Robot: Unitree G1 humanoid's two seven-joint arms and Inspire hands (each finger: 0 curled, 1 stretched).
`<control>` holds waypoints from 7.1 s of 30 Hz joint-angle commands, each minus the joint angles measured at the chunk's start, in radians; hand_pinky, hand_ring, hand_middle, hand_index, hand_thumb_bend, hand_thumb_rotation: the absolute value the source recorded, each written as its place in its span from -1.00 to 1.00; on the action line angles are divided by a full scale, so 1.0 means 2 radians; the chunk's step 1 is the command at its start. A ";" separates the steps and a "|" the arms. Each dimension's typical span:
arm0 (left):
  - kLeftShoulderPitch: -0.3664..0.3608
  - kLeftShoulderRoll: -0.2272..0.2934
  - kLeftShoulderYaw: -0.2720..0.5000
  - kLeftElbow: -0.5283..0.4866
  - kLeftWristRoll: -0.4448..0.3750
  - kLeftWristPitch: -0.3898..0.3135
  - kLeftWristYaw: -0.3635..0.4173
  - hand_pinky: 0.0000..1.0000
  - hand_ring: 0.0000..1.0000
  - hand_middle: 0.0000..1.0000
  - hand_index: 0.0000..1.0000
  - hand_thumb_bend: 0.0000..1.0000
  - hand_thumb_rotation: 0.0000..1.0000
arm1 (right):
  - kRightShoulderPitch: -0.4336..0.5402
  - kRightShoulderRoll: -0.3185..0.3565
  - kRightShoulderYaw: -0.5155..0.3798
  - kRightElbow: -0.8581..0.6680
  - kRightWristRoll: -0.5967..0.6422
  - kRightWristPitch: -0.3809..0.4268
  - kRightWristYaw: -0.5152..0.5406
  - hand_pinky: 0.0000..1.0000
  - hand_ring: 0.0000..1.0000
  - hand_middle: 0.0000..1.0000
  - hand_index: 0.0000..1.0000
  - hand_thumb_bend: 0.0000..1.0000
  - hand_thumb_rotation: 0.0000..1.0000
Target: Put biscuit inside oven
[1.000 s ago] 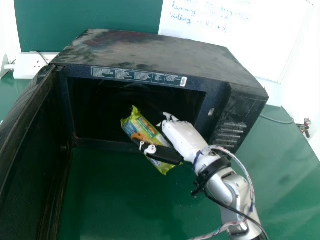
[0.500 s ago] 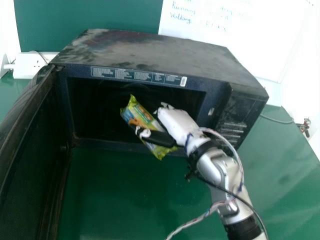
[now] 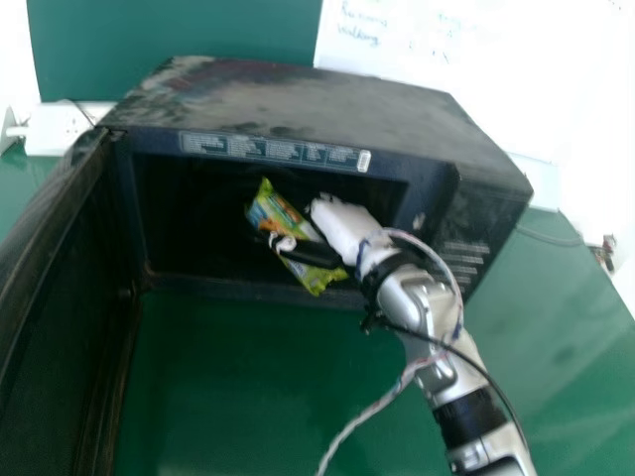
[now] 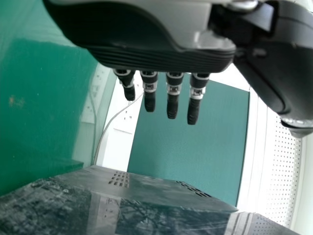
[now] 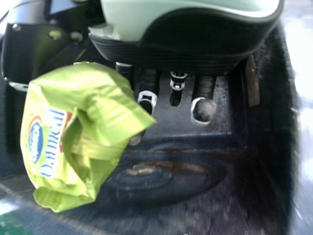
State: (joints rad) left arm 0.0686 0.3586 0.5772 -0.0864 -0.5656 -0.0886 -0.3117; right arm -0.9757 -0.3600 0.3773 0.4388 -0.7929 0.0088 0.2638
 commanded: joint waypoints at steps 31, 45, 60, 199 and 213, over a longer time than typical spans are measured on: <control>0.010 -0.005 0.006 -0.007 -0.008 -0.001 -0.013 0.91 0.73 0.77 0.79 0.67 1.00 | -0.188 0.064 0.050 0.362 0.016 -0.041 -0.132 -1.00 -0.91 -0.73 -0.69 0.36 -1.00; 0.010 -0.005 0.006 -0.004 -0.004 -0.005 -0.020 0.96 0.78 0.82 0.84 0.74 1.00 | -0.210 0.073 0.052 0.412 0.032 -0.049 -0.132 -1.00 -0.90 -0.73 -0.69 0.36 -1.00; 0.018 -0.007 0.002 -0.004 0.008 -0.023 -0.029 0.88 0.78 0.81 0.81 0.72 1.00 | -0.205 0.083 0.058 0.429 0.030 -0.039 -0.149 -0.95 -0.81 -0.61 -0.47 0.52 -1.00; -0.005 0.023 0.005 0.076 0.015 -0.081 -0.093 0.83 0.84 0.86 0.82 0.80 1.00 | 0.552 -0.141 -0.518 -0.426 0.870 0.190 0.185 -1.00 1.00 0.84 0.97 0.73 0.78; -0.017 0.007 -0.020 0.141 0.106 -0.259 -0.106 1.00 0.98 0.98 0.93 0.74 1.00 | 0.547 -0.108 -0.532 -0.444 0.890 0.218 0.049 -1.00 1.00 1.00 1.00 0.68 0.99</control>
State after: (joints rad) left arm 0.0318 0.3884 0.5574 0.1750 -0.3818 -0.5595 -0.5303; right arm 0.1227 -0.5827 -0.6817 -0.4328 0.9875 0.4394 0.3758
